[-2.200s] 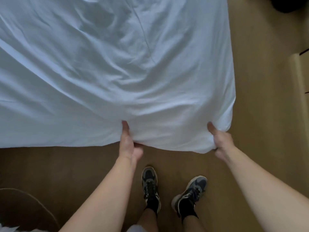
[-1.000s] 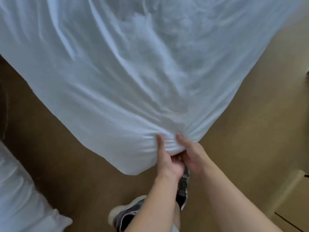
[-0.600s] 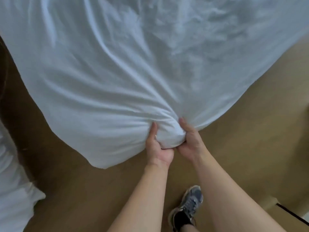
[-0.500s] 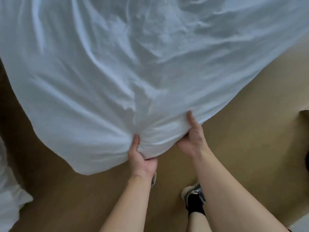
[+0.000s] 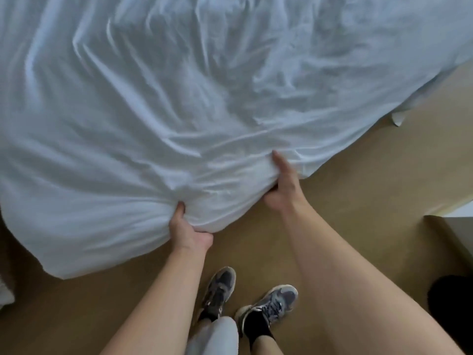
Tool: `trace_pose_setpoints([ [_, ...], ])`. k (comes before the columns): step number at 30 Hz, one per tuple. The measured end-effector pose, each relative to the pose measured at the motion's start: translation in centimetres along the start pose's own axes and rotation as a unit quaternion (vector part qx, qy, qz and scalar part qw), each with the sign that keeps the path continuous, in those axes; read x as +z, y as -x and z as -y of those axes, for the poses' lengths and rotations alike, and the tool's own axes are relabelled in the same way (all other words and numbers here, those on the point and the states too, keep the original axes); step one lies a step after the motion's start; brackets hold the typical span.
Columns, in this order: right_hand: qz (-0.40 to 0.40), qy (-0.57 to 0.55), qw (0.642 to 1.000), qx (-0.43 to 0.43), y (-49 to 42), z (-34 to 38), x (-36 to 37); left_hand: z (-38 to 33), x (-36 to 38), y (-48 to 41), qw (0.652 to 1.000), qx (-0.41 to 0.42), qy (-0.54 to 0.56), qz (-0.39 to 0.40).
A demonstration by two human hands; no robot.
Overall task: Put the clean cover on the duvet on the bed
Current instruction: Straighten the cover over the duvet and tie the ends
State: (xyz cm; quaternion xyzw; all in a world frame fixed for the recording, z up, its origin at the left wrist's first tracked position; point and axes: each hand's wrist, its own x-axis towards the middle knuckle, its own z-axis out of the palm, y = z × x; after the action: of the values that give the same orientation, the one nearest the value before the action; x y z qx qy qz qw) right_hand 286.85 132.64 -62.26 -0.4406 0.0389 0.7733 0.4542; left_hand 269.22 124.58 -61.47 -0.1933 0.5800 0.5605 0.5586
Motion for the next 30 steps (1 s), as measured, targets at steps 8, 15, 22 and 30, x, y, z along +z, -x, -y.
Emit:
trace_pose_setpoints([
  [8,-0.206,0.259,0.939,-0.098,-3.2,12.0,8.6,-6.3,13.9,1.1,0.997,-0.001,-0.069,-0.042],
  [15,-0.18,0.291,0.933,-0.11,-5.1,17.0,9.3,-10.6,17.7,-0.4,0.998,0.031,-0.027,-0.039],
  [22,-0.318,0.207,0.925,-0.011,-9.2,21.0,6.9,-5.8,18.3,-1.2,0.996,0.028,-0.029,-0.079],
  [30,-0.251,0.177,0.951,-0.021,-6.8,20.7,-2.2,10.8,32.6,2.8,0.981,-0.148,-0.119,0.03],
])
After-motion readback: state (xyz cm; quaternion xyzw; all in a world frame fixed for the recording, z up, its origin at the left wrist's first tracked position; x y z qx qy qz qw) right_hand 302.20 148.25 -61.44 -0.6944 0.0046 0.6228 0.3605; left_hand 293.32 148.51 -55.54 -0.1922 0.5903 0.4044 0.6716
